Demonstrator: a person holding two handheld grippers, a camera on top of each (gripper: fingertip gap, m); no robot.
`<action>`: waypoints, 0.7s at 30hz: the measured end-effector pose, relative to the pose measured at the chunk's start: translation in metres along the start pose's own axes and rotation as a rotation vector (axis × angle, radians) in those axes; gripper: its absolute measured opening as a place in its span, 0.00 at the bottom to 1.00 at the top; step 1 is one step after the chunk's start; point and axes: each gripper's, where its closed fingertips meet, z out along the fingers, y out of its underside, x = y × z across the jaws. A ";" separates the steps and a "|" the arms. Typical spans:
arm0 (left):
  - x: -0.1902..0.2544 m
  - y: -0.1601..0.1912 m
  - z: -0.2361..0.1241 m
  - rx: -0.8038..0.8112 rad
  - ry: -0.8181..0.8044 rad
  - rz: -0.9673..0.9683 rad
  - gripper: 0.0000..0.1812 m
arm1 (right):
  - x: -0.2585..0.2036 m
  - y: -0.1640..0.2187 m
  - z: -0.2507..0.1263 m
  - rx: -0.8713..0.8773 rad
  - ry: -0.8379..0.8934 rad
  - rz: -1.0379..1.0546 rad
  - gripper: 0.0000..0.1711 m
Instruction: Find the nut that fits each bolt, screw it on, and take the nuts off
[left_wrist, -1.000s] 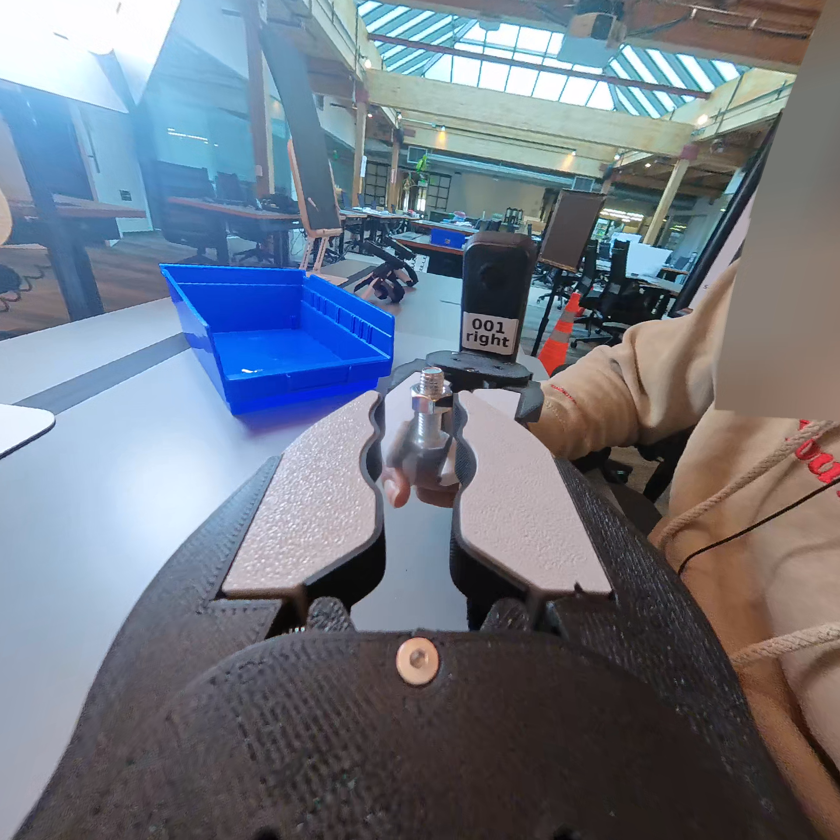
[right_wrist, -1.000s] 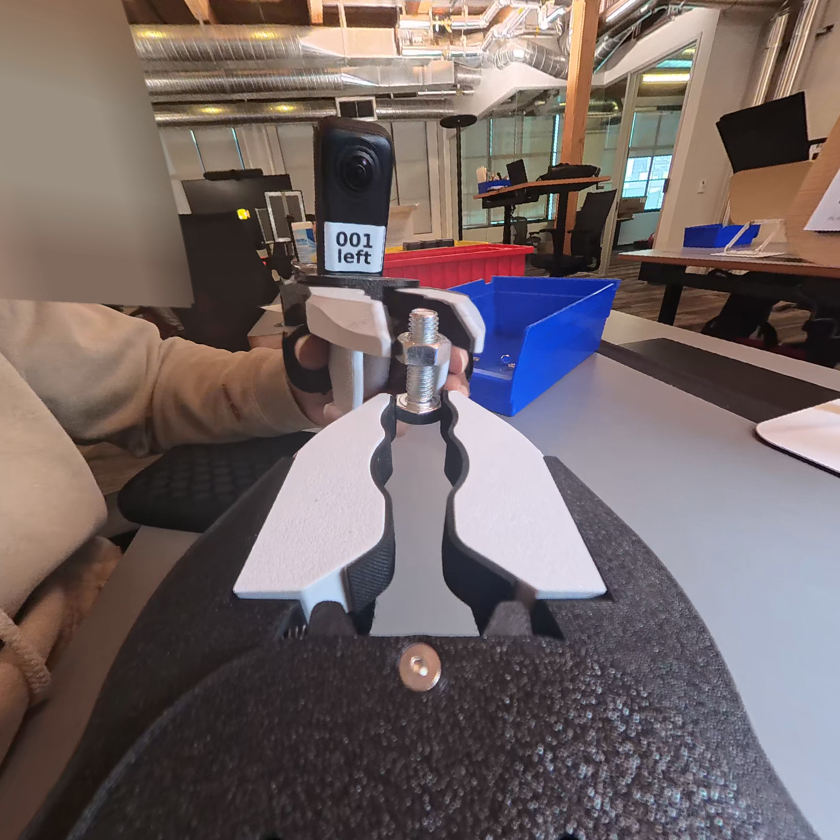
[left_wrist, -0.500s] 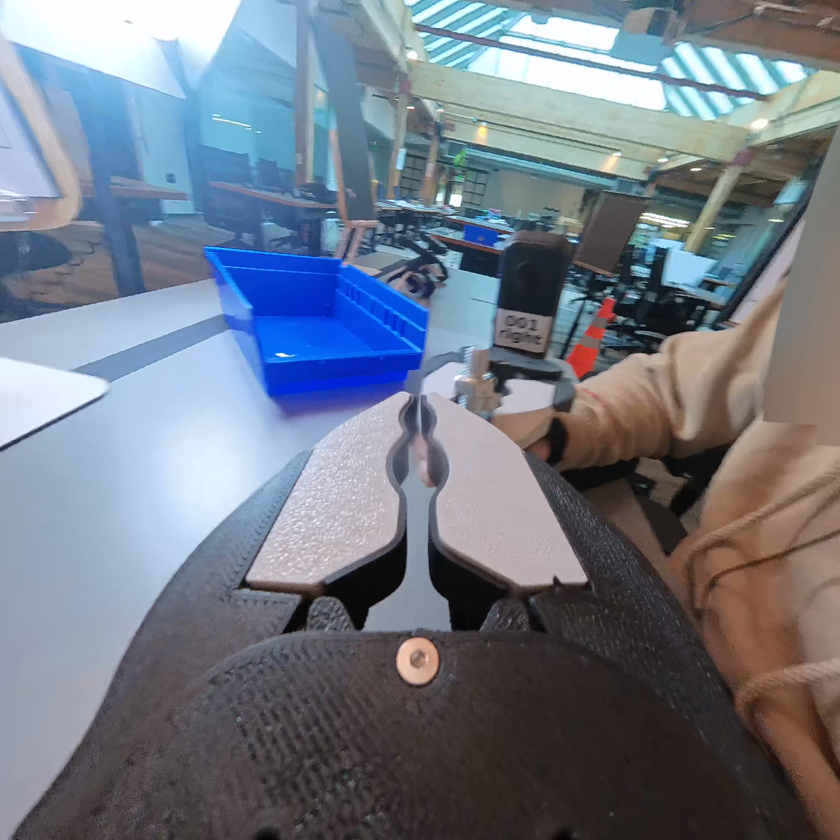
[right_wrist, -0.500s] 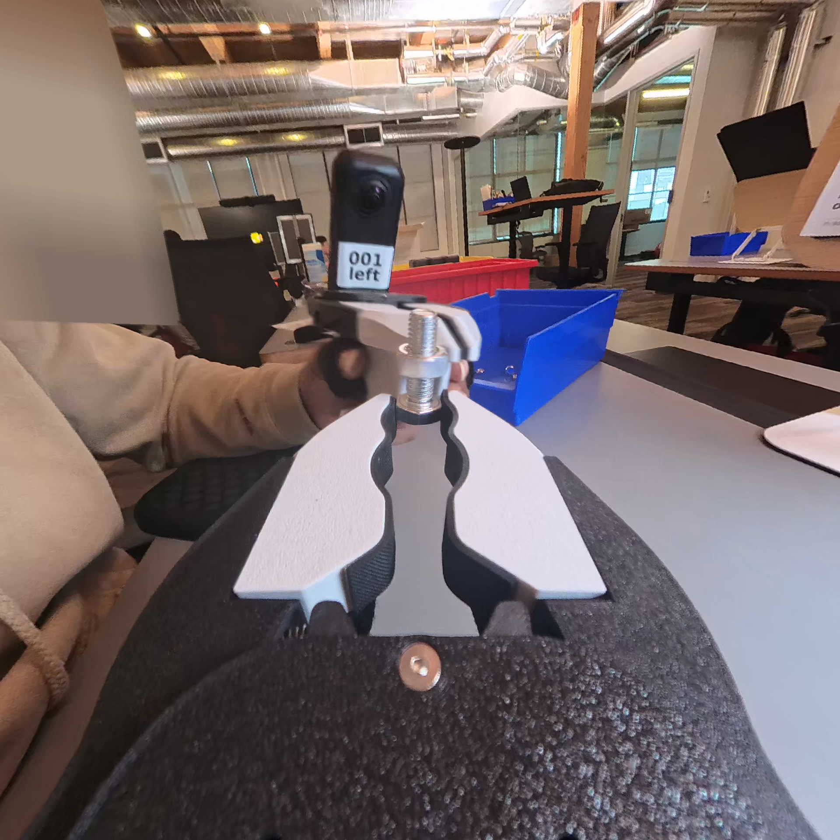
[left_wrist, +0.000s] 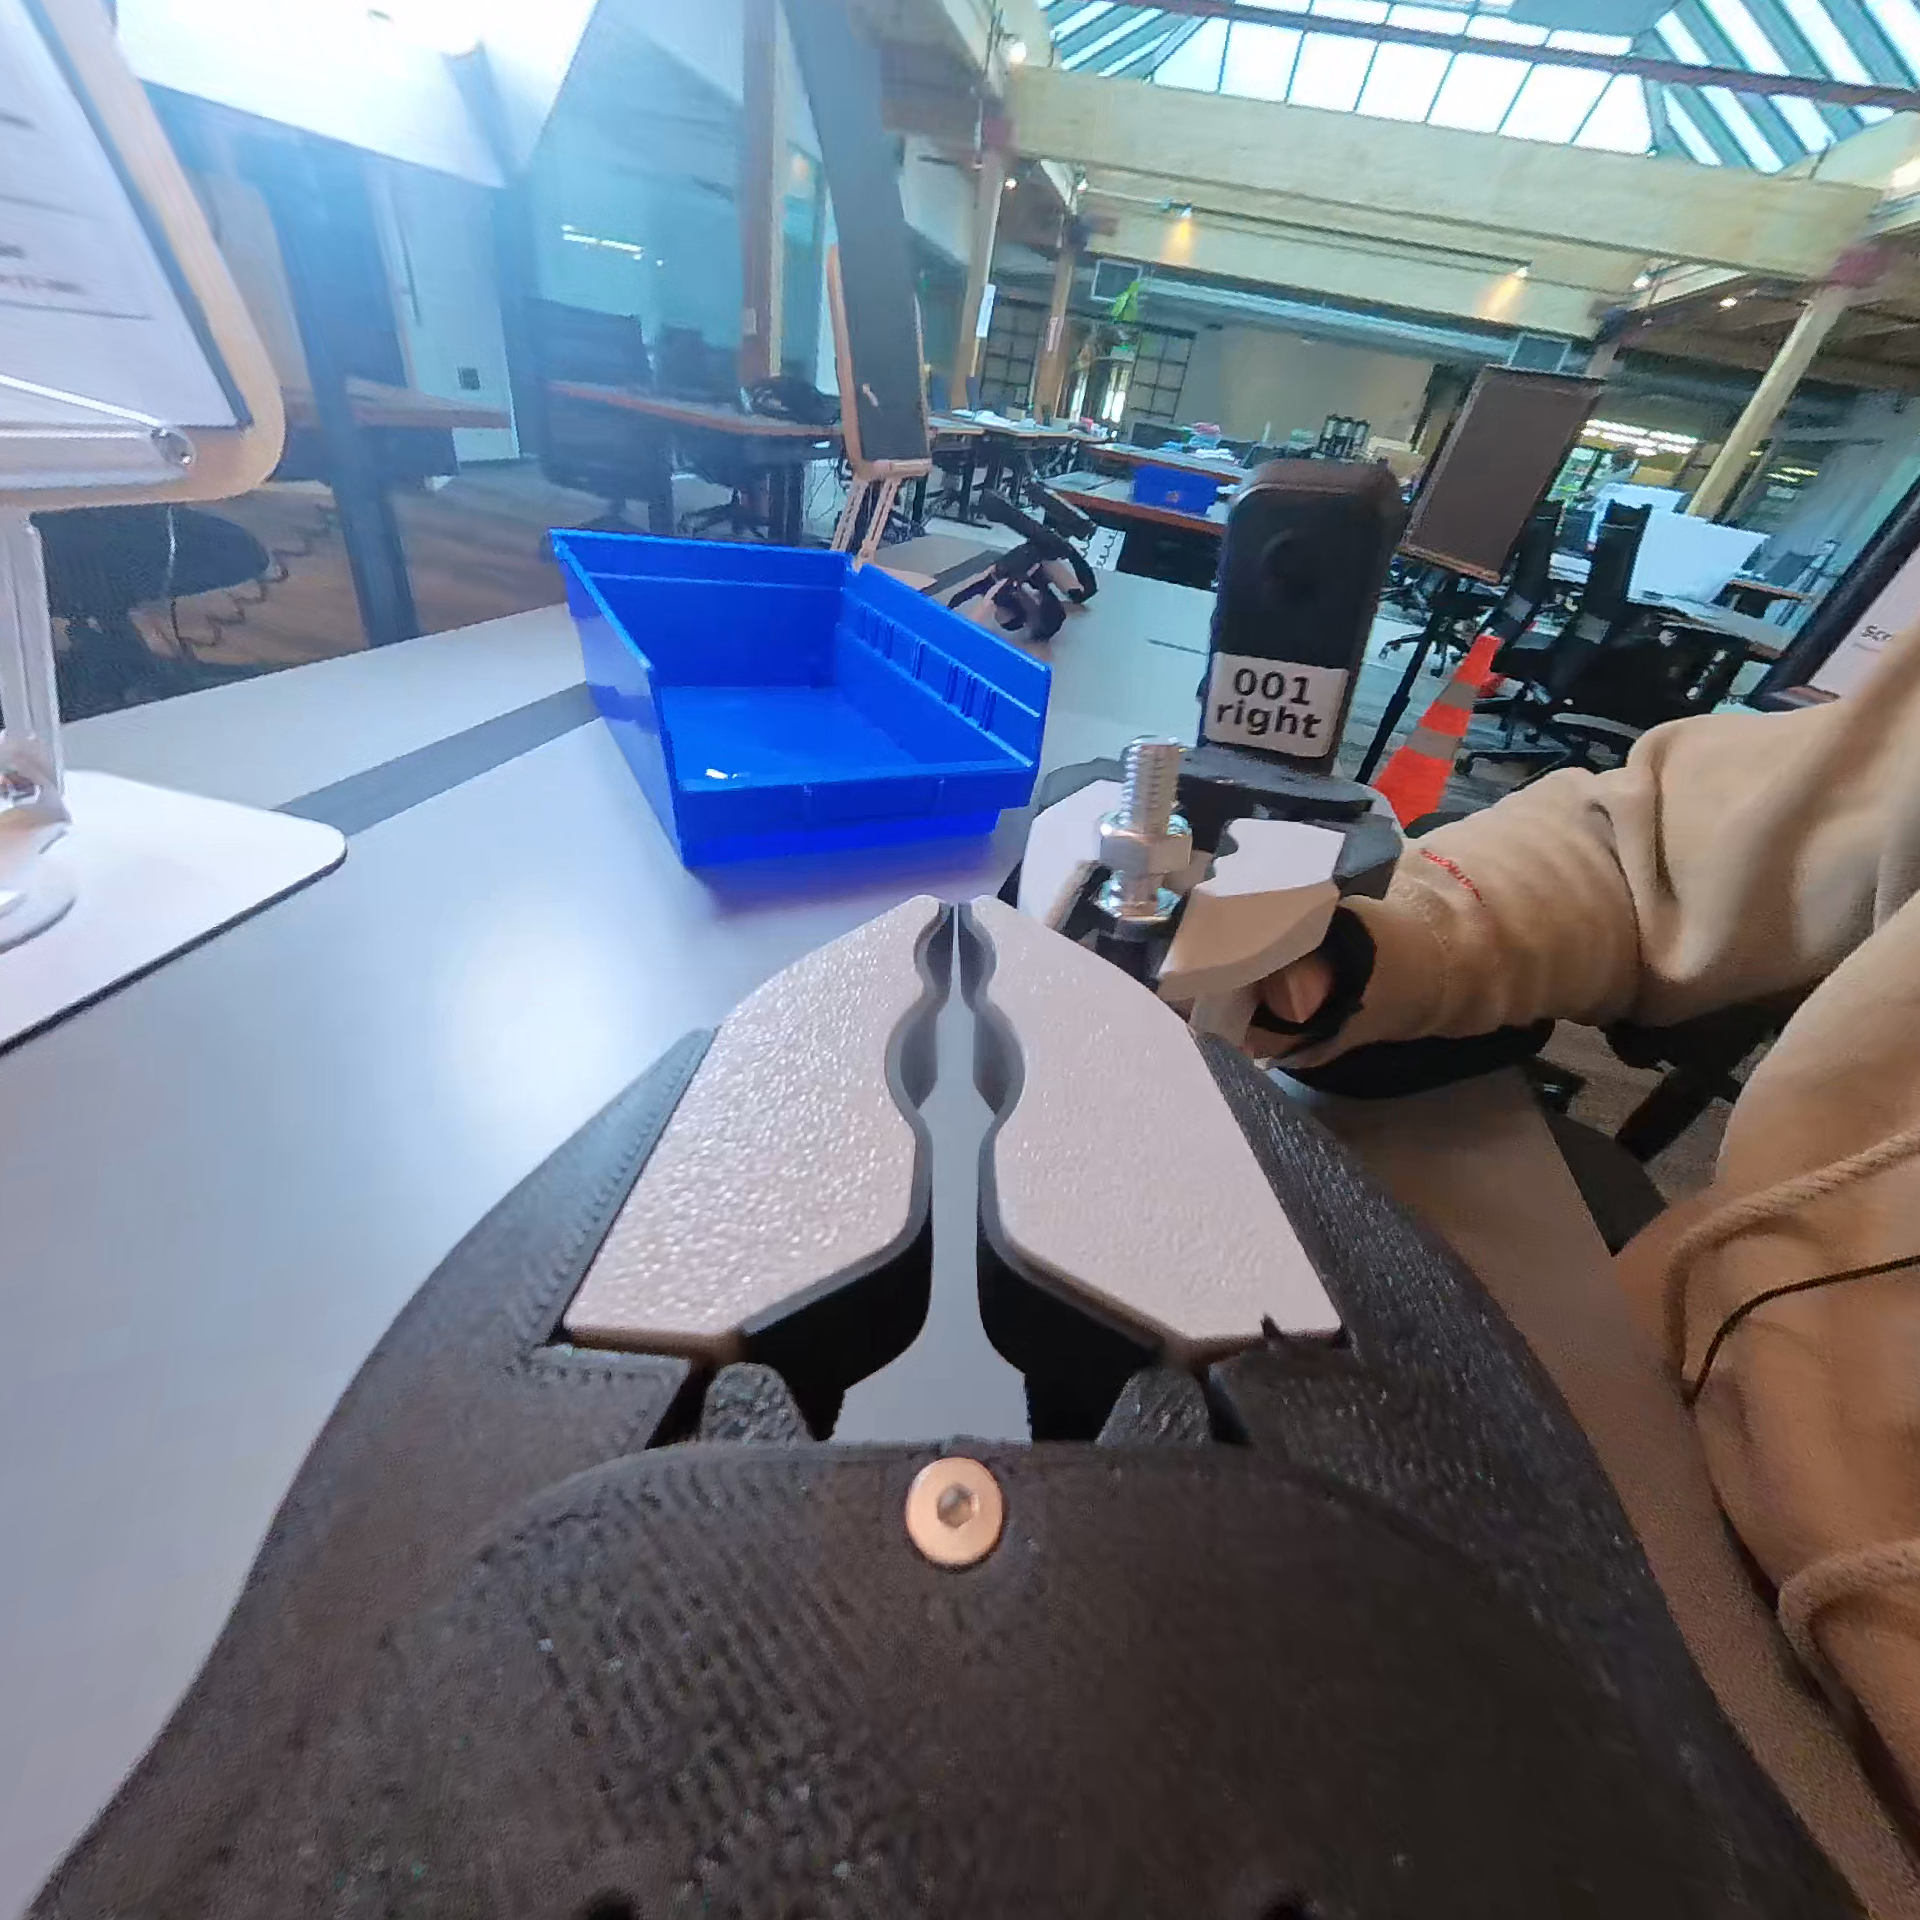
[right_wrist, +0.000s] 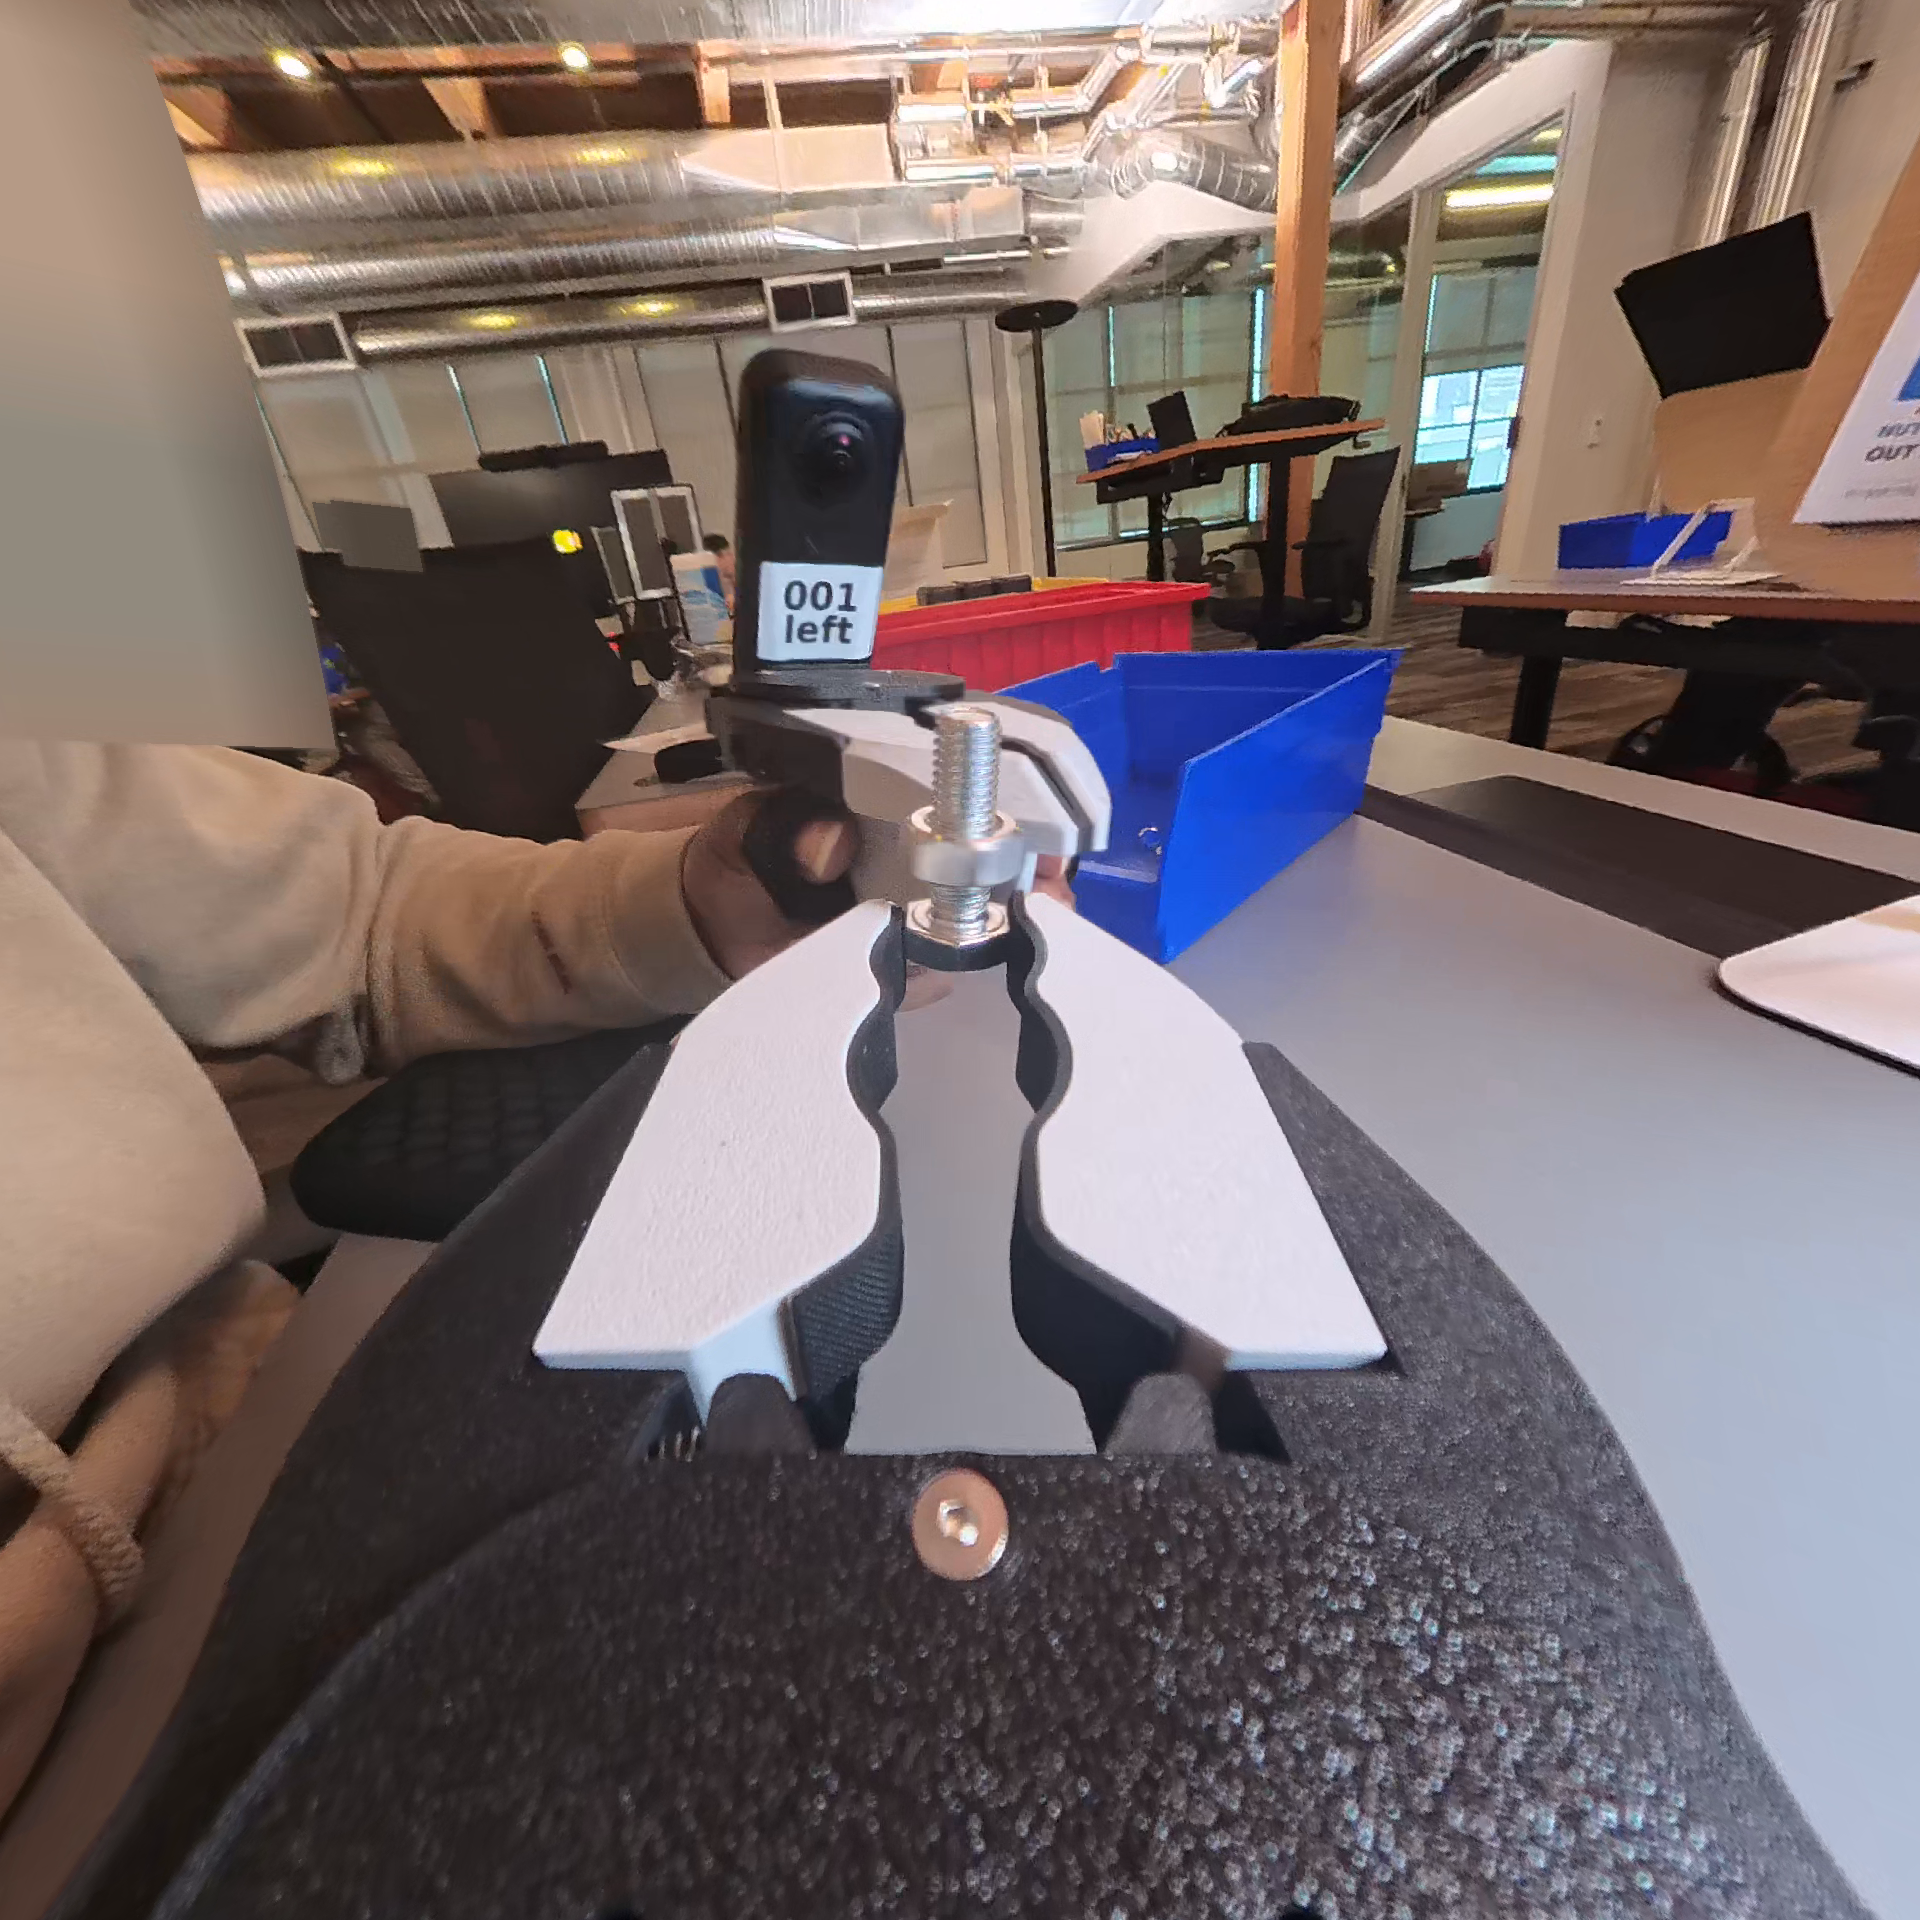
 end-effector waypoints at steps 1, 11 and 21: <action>-0.002 0.000 -0.001 -0.002 0.004 -0.023 0.02 | 0.000 0.001 0.000 -0.006 0.005 -0.007 0.11; -0.005 0.007 -0.019 0.006 -0.036 -0.020 0.00 | 0.097 -0.023 -0.055 -0.155 0.365 -0.045 0.11; -0.020 0.046 -0.034 -0.090 -0.119 -0.028 0.00 | 0.279 0.007 -0.215 -0.885 1.046 0.267 0.11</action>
